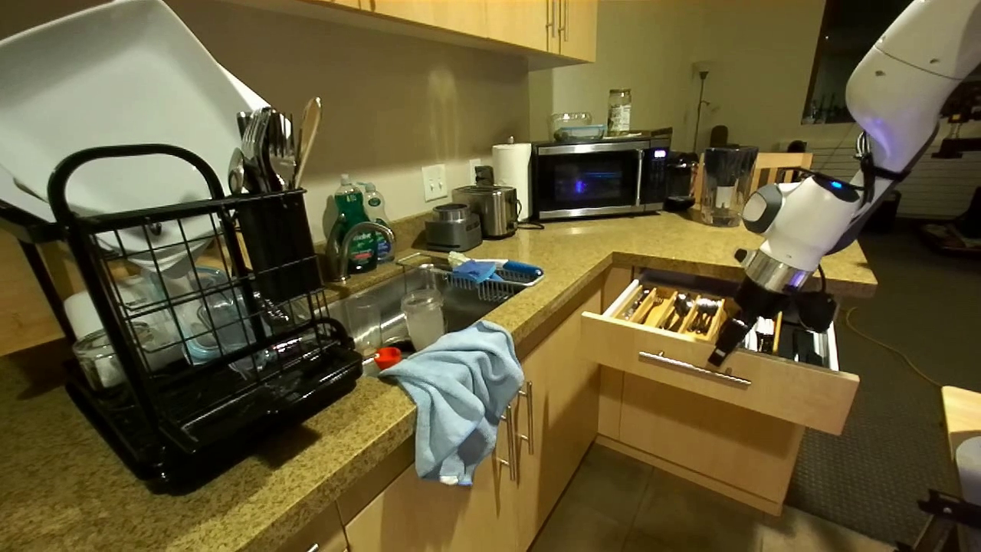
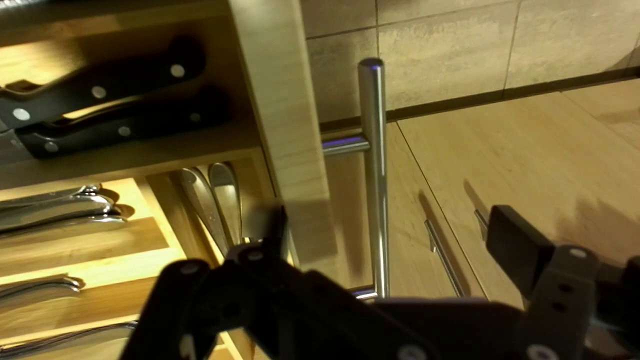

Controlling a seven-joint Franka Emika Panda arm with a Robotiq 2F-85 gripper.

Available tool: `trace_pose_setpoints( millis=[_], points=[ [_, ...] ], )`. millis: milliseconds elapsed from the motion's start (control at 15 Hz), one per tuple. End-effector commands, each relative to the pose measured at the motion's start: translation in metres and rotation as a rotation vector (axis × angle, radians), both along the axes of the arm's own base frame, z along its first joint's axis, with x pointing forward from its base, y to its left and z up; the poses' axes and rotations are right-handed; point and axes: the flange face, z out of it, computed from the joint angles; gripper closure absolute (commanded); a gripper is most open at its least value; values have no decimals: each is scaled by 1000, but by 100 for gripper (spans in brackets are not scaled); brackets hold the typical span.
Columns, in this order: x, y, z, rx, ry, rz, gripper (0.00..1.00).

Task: Open the drawer on the right.

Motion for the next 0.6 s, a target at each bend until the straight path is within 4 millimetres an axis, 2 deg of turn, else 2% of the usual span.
trace_pose_setpoints(
  millis=[0,533],
  points=[
    [-7,12,1,22,2,51,0],
    [-11,23,3,34,6,94,0]
  ],
)
